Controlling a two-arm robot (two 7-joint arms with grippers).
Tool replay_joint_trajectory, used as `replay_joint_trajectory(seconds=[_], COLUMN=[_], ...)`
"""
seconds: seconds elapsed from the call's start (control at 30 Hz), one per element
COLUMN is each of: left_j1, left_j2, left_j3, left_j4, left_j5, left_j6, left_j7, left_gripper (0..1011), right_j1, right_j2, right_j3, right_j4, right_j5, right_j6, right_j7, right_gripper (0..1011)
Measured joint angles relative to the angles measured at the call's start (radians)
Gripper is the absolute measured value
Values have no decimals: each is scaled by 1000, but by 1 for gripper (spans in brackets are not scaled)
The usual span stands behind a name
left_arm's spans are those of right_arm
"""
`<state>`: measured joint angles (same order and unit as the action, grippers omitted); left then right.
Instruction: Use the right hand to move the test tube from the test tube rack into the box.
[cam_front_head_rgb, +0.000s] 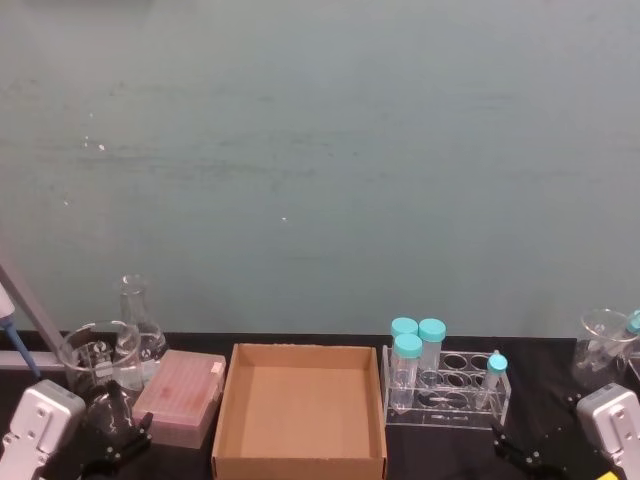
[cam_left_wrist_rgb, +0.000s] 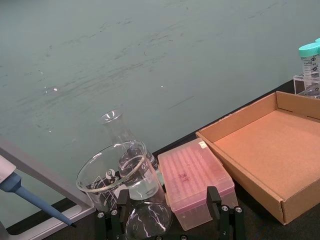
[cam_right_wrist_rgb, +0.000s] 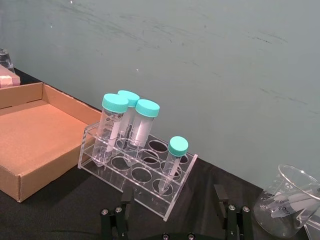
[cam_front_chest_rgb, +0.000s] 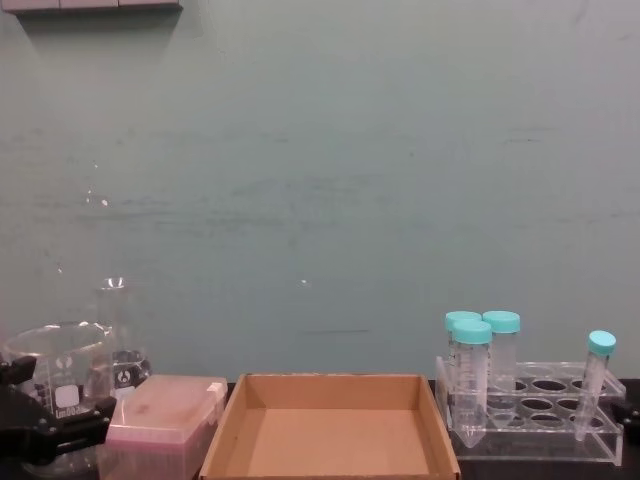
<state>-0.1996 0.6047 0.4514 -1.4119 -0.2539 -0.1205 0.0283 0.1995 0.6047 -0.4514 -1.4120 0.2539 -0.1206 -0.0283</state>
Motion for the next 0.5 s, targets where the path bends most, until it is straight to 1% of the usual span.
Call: replay_joint_trajectory(seconds=[0.5], left_j1=[0], left_j2=[0], left_j3=[0], left_j4=[0], left_j5=[0], left_j6=[0], left_j7=[0], left_gripper=[1000], right_j1=[0], right_j2=[0], right_j3=[0], right_j4=[0], right_j5=[0], right_j6=[0], right_j7=[0], right_gripper=[1002])
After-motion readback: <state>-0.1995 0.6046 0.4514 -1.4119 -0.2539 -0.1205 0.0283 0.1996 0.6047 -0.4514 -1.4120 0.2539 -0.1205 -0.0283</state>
